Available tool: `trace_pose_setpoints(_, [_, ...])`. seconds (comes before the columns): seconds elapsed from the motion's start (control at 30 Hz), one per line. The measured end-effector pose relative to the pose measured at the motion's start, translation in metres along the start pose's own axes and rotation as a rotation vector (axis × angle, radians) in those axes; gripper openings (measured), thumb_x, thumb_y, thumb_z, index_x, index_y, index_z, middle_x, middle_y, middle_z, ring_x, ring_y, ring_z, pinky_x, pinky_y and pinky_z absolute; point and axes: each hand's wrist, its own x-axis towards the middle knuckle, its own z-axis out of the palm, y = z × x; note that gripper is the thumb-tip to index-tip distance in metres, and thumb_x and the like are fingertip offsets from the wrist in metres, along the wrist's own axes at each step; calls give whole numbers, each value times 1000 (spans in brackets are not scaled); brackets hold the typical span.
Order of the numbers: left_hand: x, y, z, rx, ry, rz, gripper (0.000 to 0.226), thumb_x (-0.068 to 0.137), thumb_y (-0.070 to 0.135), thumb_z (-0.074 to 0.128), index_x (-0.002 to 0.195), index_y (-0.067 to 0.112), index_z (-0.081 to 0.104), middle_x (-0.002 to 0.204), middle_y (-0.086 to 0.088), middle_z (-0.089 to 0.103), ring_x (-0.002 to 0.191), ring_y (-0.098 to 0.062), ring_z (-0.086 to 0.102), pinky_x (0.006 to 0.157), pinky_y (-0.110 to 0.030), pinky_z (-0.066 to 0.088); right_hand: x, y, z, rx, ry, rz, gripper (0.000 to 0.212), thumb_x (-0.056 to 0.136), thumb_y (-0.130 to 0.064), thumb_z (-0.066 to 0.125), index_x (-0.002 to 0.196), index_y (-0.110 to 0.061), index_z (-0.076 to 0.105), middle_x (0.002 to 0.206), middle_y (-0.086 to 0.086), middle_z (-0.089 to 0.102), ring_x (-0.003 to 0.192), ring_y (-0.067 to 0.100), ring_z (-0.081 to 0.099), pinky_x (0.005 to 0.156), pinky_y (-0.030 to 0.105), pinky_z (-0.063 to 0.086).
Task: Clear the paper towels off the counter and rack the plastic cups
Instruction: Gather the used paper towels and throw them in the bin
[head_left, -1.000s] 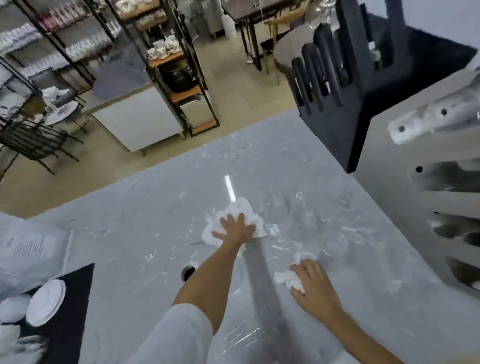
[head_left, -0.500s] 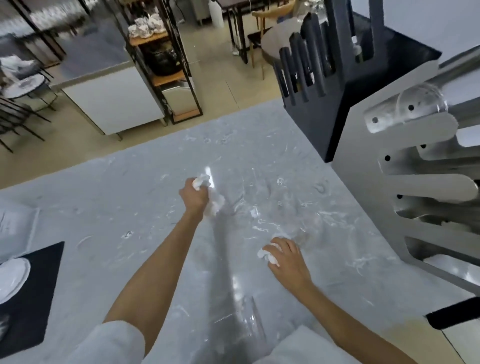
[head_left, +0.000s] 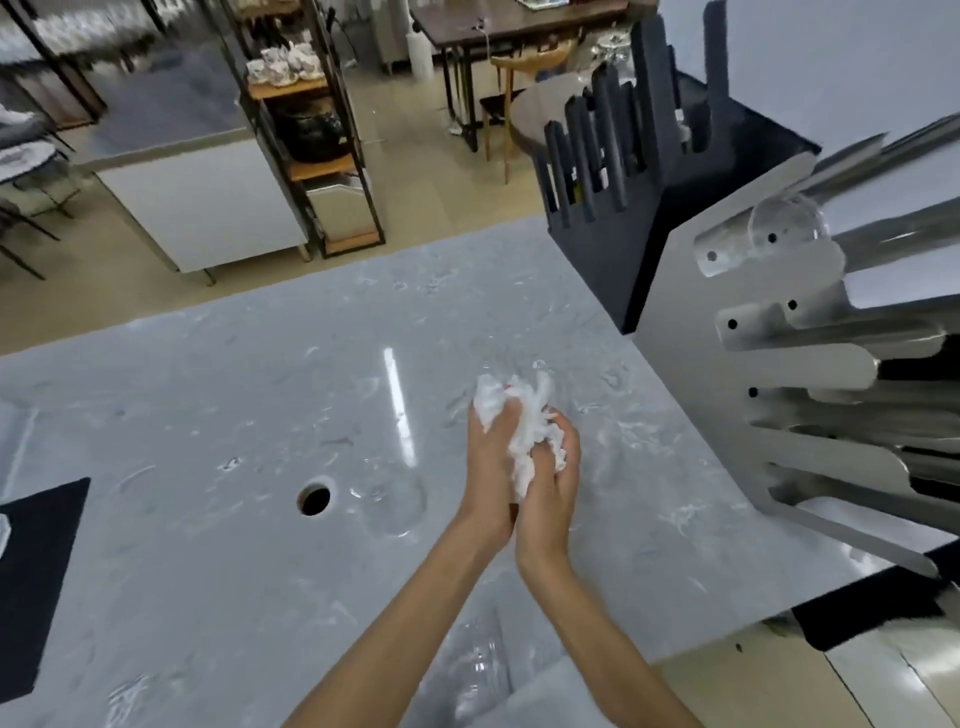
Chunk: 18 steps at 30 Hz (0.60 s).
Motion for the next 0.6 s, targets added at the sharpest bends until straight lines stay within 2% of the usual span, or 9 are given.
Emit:
trace_pose_setpoints(0.07, [-7,-18,21,117,-138,-36,57,93,52,58,129,8,60,103,-12,65,96,-23,65,88,-33,49,1,-17,-21,25,91,-69,33,105,-7,42,124,-28,58,118,-8,70,106,7,69,79,19,57])
trace_pose_setpoints(0.1, [-9,-27,31,228,-196,-58,64,94,57,53,133,7,58,105,-13,66,99,-21,66,88,-31,51,4,-27,-36,2,130,-109,31,106,-8,43,125,-27,58,116,-8,70,106,8,69,81,20,57])
trace_pose_setpoints(0.13, [-11,-35,42,343,-238,-60,61,96,58,50,134,11,56,108,-13,68,99,-18,69,84,-27,54,6,-37,-51,-39,168,-145,30,106,-8,44,123,-28,58,114,-9,71,104,7,69,80,18,57])
trace_pose_setpoints(0.23, [-16,-66,71,502,-310,-34,21,102,39,55,122,31,53,113,-4,72,94,-11,73,69,-21,58,6,-65,-96,-200,249,-226,25,105,-8,47,126,-17,58,118,5,69,99,1,69,78,14,55])
trace_pose_setpoints(0.3, [-20,-86,94,492,-362,-91,19,103,34,56,122,31,52,114,-1,72,98,-15,74,71,-25,60,-1,-83,-130,-260,313,-239,26,105,-13,48,128,-17,59,120,4,69,106,5,68,83,17,55])
trace_pose_setpoints(0.37, [-24,-105,118,477,-410,-154,22,103,32,57,125,28,52,117,-3,71,103,-20,72,76,-29,61,-13,-102,-167,-217,425,-246,23,104,-16,51,119,-24,66,110,-5,74,102,7,71,81,19,56])
trace_pose_setpoints(0.47, [-31,-137,149,504,-459,-181,13,102,24,60,113,31,56,107,2,67,94,-16,67,74,-29,56,-31,-130,-225,-32,590,-230,18,101,-10,54,109,-17,68,107,12,73,101,24,71,86,34,58])
trace_pose_setpoints(0.53, [-35,-158,165,529,-471,-191,10,100,23,62,104,31,59,97,4,68,87,-17,64,69,-29,53,-40,-146,-262,41,694,-231,19,101,-1,51,106,-11,66,93,2,72,92,18,69,79,24,58])
trace_pose_setpoints(0.6, [-39,-175,181,504,-476,-227,7,100,22,63,102,29,62,95,-5,70,79,-20,63,60,-29,49,-41,-158,-300,-33,777,-252,24,100,6,48,110,-9,64,78,-19,67,75,-1,65,64,8,52])
